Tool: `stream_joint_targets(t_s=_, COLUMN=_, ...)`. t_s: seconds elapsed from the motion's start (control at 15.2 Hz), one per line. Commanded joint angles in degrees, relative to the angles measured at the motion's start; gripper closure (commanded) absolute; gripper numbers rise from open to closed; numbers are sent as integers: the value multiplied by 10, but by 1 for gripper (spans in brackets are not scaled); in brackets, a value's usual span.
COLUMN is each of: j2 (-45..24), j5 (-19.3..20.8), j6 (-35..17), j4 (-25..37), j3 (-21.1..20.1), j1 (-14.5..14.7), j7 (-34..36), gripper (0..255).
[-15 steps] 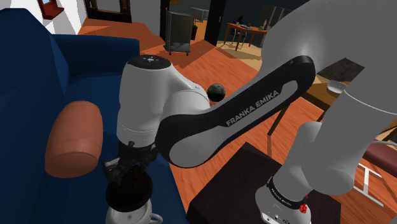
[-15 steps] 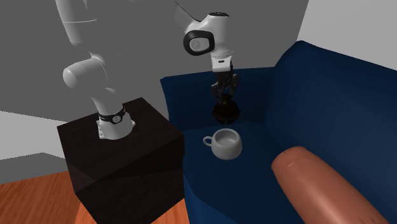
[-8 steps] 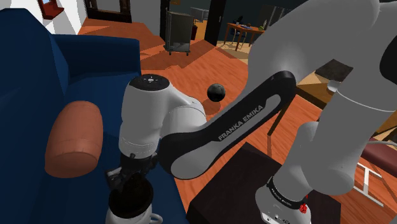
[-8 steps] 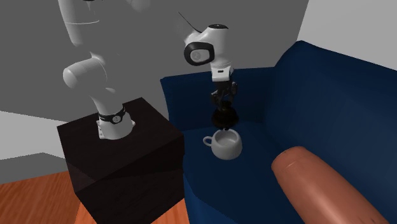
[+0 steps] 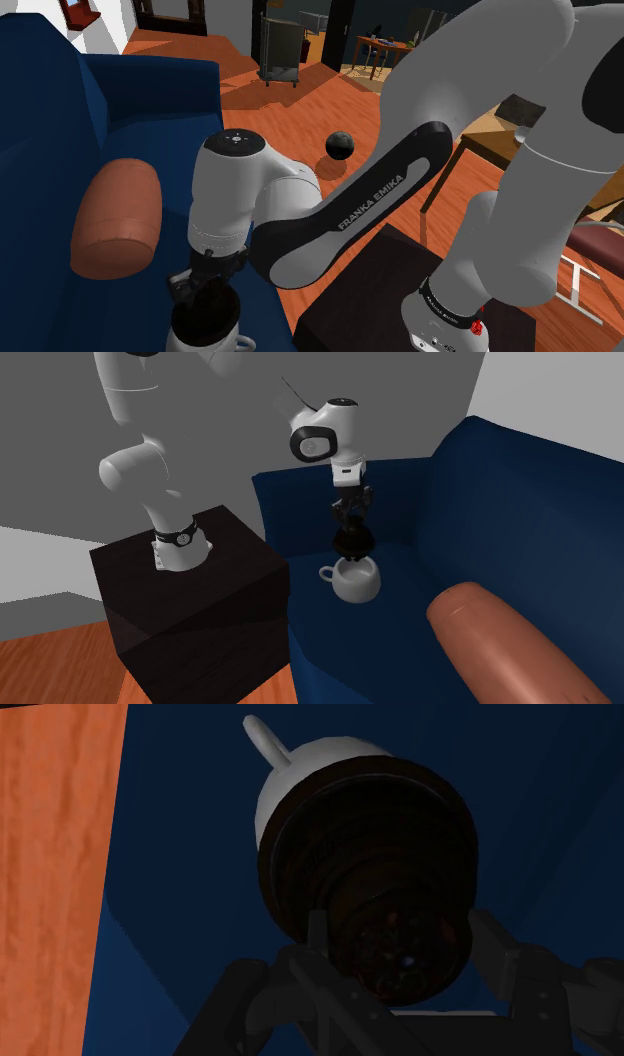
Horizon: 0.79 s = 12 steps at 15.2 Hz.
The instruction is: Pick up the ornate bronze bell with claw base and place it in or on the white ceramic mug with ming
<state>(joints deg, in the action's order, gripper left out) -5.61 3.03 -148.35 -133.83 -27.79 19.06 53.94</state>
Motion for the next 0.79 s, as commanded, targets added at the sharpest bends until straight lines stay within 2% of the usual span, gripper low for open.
stream_joint_targets(t_s=0.0, j2=0, j5=0, j6=0, j4=0, j3=0, j1=0, j7=0, gripper=255)
stream_joint_targets(t_s=0.07, j2=0, j5=0, j6=0, j4=0, j3=0, j1=0, j7=0, gripper=255)
stream_joint_targets(t_s=0.13, j2=0, j5=0, j6=-1, j4=0, j3=0, j1=0, j7=0, gripper=0)
stream_joint_targets(t_s=0.46, j2=0, j5=0, j6=0, j4=0, j3=0, j1=0, j7=0, gripper=0)
stream_joint_targets(t_s=0.73, j2=71, j5=-57, j6=68, j4=6, j3=-6, j1=-7, j7=-40, gripper=0)
